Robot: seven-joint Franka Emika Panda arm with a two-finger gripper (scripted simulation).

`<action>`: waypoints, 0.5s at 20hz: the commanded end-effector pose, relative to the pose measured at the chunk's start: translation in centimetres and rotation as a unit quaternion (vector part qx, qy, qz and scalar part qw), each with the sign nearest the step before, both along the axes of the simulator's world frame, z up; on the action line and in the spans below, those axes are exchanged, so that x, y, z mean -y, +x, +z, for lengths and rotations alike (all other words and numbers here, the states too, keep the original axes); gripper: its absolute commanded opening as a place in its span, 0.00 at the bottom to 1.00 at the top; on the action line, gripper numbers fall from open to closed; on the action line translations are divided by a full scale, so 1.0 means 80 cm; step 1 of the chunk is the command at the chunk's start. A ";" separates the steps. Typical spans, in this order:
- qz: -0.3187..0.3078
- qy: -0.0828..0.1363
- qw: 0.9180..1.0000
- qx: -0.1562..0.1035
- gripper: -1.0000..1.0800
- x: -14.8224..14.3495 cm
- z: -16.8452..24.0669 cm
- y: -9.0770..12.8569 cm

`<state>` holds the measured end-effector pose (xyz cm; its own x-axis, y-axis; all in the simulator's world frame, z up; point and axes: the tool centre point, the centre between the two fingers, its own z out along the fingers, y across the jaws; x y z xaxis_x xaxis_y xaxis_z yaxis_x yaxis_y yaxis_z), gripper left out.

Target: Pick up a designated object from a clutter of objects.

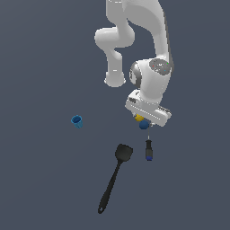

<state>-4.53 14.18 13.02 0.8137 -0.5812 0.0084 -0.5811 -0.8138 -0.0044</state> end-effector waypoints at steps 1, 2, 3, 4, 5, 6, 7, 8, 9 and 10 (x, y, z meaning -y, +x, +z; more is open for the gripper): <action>-0.020 0.000 1.000 -0.001 0.96 -0.009 -0.015 -0.009; -0.027 0.000 1.000 -0.001 0.96 -0.012 -0.020 -0.013; -0.034 0.000 0.999 -0.001 0.96 -0.015 -0.025 -0.016; -0.041 0.000 0.999 -0.002 0.96 -0.018 -0.029 -0.019; -0.047 0.000 0.999 -0.002 0.96 -0.020 -0.033 -0.022; -0.052 0.000 0.999 -0.002 0.96 -0.023 -0.037 -0.025; -0.057 0.000 0.998 -0.003 0.96 -0.025 -0.041 -0.028; -0.062 0.000 0.998 -0.003 0.96 -0.027 -0.044 -0.030; -0.066 0.000 0.998 -0.003 0.96 -0.029 -0.047 -0.033; -0.070 0.001 0.998 -0.004 0.96 -0.030 -0.050 -0.035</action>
